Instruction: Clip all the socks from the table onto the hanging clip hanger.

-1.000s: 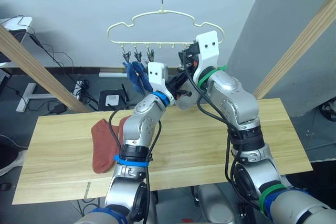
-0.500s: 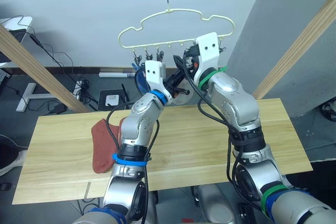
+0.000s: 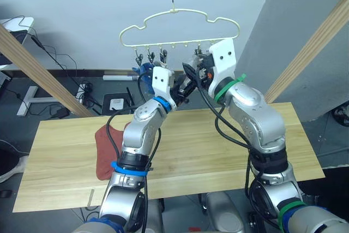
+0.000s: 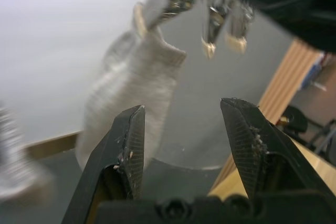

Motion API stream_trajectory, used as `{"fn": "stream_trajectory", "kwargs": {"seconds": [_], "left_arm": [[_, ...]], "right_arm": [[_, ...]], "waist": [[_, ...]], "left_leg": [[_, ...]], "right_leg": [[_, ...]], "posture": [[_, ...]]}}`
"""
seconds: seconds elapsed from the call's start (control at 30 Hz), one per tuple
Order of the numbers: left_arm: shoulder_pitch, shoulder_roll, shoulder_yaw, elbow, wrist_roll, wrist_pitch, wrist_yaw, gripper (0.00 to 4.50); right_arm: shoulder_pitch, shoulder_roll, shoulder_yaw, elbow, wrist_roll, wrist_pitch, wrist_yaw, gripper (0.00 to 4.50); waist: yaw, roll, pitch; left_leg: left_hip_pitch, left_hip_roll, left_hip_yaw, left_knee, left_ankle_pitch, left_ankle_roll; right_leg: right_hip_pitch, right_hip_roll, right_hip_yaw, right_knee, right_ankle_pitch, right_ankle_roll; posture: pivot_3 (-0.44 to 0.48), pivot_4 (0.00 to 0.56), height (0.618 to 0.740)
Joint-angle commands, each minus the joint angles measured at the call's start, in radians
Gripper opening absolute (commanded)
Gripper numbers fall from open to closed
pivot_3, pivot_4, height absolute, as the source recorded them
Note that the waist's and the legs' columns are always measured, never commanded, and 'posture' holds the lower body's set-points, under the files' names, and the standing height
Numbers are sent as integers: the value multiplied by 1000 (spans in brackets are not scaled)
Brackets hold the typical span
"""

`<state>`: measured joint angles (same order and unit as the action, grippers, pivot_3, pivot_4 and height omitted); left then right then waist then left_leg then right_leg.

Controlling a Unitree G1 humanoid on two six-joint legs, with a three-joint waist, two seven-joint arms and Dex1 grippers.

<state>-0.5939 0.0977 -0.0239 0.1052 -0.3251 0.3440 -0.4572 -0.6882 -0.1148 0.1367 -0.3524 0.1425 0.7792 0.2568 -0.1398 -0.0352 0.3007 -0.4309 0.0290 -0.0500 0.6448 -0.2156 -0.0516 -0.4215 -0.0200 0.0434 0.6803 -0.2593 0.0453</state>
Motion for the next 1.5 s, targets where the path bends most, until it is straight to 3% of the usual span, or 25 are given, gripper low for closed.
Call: {"fn": "stream_trajectory", "kwargs": {"seconds": [0.03,0.3,0.47,0.5,0.6,1.5], "left_arm": [[22,65,-38,-86,23,-49,-92,2515],[25,221,7,-180,-80,-4,-285,2515],[10,288,28,-216,-123,29,-338,2515],[7,295,30,-220,-125,31,-341,2549],[1,305,36,-227,-132,42,-338,2561],[5,310,33,-230,-119,45,-338,2561]], "right_arm": [[34,-6,6,-116,8,-4,-3,2911],[51,14,-38,-81,-39,-48,-100,2911],[27,29,-66,-2,-55,-72,-137,2911],[22,30,-72,11,-55,-76,-143,2736],[11,31,-82,37,-54,-83,-154,2012],[-125,19,-86,329,-60,-238,-144,2012]], "waist": [[-2,0,0],[0,0,0],[1,0,0],[1,0,0],[1,0,0],[1,0,0]], "left_leg": [[0,0,0,0,0,0],[0,0,0,0,0,-1],[0,0,0,0,0,-1],[0,0,0,0,0,-1],[0,0,0,0,0,-1],[0,0,0,0,0,-1]], "right_leg": [[0,0,0,0,0,0],[0,0,0,0,0,0],[0,0,0,0,0,0],[0,0,0,0,0,0],[0,0,0,0,0,0],[0,0,0,0,0,0]], "posture": [[-223,269,740],[-217,270,740],[-202,267,740],[-202,267,740],[-202,267,740],[-190,261,740]]}}
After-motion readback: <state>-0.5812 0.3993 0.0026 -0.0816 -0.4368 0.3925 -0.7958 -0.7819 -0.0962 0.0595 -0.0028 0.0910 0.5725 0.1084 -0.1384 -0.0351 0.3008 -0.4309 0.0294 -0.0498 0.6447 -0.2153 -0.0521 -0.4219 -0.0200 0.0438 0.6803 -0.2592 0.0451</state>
